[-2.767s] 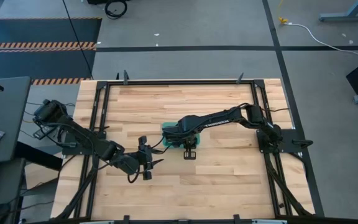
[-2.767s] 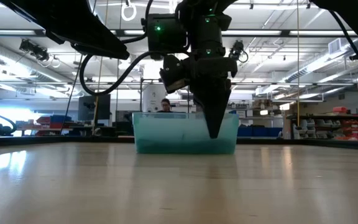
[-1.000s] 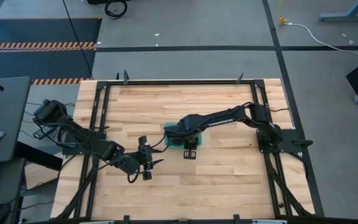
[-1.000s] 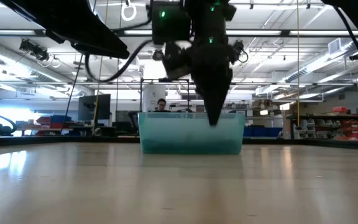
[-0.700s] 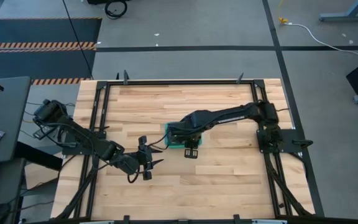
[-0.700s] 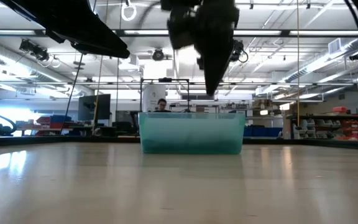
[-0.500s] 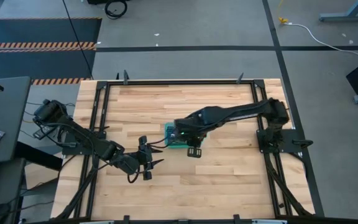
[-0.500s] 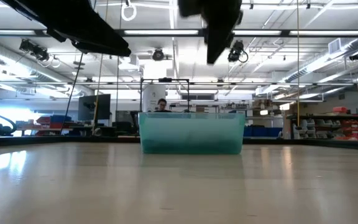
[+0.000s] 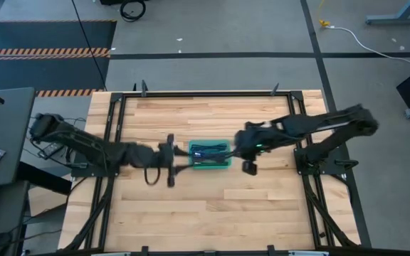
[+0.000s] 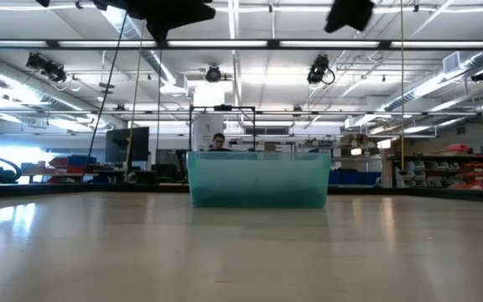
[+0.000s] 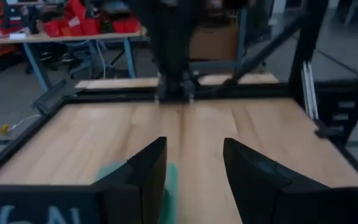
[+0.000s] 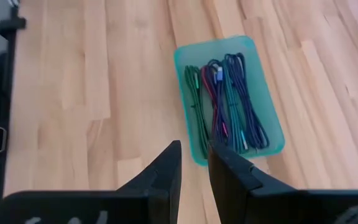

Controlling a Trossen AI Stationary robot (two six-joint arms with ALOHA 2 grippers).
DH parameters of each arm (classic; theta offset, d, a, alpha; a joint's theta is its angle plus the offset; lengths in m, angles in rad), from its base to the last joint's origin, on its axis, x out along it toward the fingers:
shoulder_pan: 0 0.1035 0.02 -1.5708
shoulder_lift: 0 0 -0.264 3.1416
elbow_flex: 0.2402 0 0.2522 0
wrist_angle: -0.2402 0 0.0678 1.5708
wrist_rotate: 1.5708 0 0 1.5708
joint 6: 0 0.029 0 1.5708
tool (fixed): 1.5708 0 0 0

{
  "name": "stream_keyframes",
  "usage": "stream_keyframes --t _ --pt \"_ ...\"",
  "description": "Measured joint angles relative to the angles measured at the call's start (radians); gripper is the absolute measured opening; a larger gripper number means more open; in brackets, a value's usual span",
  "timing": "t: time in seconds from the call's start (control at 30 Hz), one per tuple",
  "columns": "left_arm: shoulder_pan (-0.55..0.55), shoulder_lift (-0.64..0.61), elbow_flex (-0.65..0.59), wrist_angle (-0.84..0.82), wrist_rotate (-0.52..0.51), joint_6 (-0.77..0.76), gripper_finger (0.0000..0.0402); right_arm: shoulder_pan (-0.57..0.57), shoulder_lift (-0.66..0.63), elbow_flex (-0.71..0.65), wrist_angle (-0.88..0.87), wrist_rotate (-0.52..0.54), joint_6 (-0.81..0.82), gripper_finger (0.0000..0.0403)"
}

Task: Pick and place USB-C Cables
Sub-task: Return to Home Position

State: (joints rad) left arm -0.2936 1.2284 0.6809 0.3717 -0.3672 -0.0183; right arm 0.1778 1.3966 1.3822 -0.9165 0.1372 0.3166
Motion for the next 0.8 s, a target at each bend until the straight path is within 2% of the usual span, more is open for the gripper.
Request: stream_keyframes --t 0.1,0.23,0.33,0.5,0.7,0.8 --pt "0.077 -0.086 0.000 -0.083 0.067 0.004 0.0166 0.006 -0.143 -0.161 0.089 0.001 0.026 0.0084" --pt "0.133 -0.221 -0.023 -0.193 0.079 0.015 0.0166 0.015 -0.359 -0.351 0.208 0.006 0.049 0.0083" --pt "0.149 -0.343 -0.112 -0.125 0.082 0.028 0.0166 0.023 -0.532 -0.487 0.305 0.038 0.051 0.0083" --pt "0.172 -0.512 -0.324 0.088 0.110 0.004 0.0166 0.026 -0.785 -0.681 0.481 0.056 0.050 0.0083" --pt "0.186 -0.658 -0.517 0.165 0.110 -0.060 0.0166 0.026 -0.925 -0.834 0.552 0.055 0.038 0.0083" --pt "0.186 -0.714 -0.598 0.263 0.110 -0.074 0.0166 0.026 -0.965 -0.903 0.629 0.043 0.011 0.0083"
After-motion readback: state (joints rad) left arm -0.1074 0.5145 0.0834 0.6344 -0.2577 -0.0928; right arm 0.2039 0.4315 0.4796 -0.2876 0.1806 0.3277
